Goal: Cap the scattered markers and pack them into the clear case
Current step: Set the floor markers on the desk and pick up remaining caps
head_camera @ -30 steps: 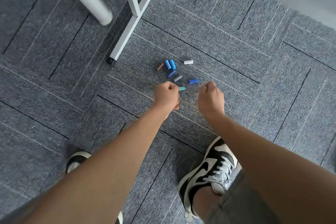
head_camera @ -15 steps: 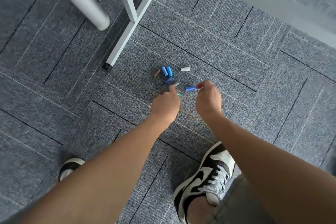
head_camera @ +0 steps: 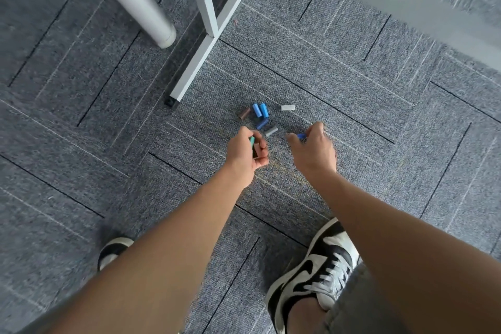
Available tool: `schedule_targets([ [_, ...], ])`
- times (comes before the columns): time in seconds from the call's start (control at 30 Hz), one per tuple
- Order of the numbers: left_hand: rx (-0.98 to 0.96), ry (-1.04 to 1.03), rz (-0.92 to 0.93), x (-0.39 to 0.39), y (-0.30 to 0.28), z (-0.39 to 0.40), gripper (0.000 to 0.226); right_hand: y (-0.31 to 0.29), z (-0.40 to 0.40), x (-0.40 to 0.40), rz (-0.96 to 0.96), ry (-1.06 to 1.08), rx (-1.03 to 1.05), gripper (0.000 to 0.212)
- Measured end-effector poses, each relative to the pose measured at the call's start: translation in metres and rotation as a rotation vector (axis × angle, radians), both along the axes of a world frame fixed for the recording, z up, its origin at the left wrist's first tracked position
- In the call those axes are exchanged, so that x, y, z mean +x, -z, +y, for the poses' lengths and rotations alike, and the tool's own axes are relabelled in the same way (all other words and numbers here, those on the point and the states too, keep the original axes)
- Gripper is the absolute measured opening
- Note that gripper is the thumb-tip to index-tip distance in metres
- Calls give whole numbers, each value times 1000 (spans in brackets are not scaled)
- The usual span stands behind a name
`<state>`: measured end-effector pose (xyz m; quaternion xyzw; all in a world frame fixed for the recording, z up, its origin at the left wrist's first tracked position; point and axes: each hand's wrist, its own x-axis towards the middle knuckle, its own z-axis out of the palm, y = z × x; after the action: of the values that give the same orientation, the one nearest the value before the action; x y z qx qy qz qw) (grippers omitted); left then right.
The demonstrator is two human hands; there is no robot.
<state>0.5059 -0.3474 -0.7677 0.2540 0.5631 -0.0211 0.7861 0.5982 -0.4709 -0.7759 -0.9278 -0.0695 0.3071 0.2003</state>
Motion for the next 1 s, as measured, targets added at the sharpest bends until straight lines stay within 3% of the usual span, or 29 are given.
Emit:
schedule_targets([
  [0.2,-9,-72,24,-3,-4,5,21,-4,13,-2,51,22,3,38],
  [0.37,173,105,52,-2,-6,6,24,-1,22,-3,63,-56,-60,7],
  [0.47,448,342,98,0,4,7,18,0,17,-3,50,-27,-15,11],
  [0.57,912,686,141,3,14,7,10,-1,9,3,31,6,-4,23],
  [0.63,1110,822,124,7,15,5,21,-1,6,9,52,77,13,27],
  [0.73,1266,954,138,12,17,2,30,2,1,16,106,201,89,34],
  [0.83,1451,1169,187,19,19,-2,22,4,-3,21,140,269,136,38],
  [0.93,1566,1340,247,24,21,-4,17,5,-3,25,173,325,143,24],
  [1.0,1572,1336,238,25,24,-4,15,5,-2,27,208,381,177,17],
])
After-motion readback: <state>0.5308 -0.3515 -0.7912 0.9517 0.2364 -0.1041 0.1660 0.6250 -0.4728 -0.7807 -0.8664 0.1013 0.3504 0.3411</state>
